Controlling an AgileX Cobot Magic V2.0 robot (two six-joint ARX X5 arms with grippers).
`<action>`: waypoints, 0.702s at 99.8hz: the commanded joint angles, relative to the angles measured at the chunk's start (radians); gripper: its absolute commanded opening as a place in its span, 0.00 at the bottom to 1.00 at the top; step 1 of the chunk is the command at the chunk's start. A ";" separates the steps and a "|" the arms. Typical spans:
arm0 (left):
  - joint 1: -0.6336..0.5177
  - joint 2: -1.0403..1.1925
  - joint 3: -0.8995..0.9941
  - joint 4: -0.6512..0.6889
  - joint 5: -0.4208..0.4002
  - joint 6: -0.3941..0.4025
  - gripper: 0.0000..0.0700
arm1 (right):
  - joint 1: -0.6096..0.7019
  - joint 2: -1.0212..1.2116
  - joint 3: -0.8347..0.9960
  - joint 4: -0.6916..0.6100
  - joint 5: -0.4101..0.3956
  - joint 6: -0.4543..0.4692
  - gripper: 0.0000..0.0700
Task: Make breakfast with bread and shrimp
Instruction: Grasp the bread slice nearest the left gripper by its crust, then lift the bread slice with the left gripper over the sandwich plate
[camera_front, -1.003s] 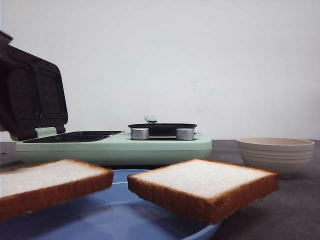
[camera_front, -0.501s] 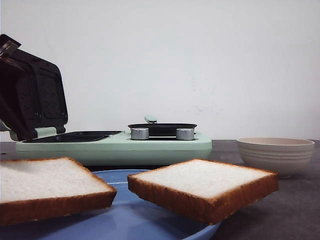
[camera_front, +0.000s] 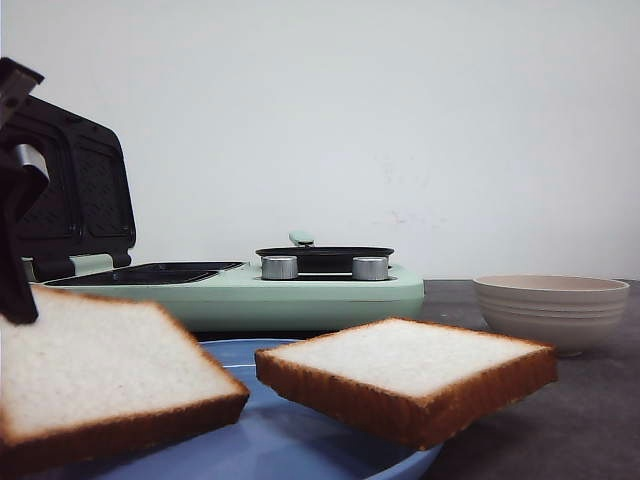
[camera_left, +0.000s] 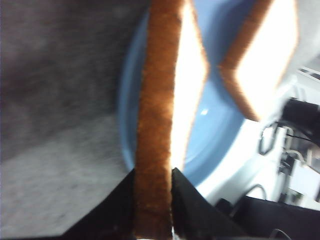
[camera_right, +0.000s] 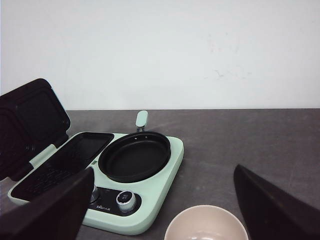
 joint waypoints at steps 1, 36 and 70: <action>-0.004 -0.009 0.012 0.005 0.028 0.025 0.01 | 0.004 0.003 0.010 -0.001 0.004 -0.011 0.80; -0.011 -0.136 0.045 0.092 0.107 -0.022 0.01 | 0.004 0.003 0.010 -0.018 0.004 -0.011 0.80; -0.012 -0.259 0.045 0.333 0.146 -0.212 0.01 | 0.004 0.003 0.010 -0.018 0.004 -0.011 0.80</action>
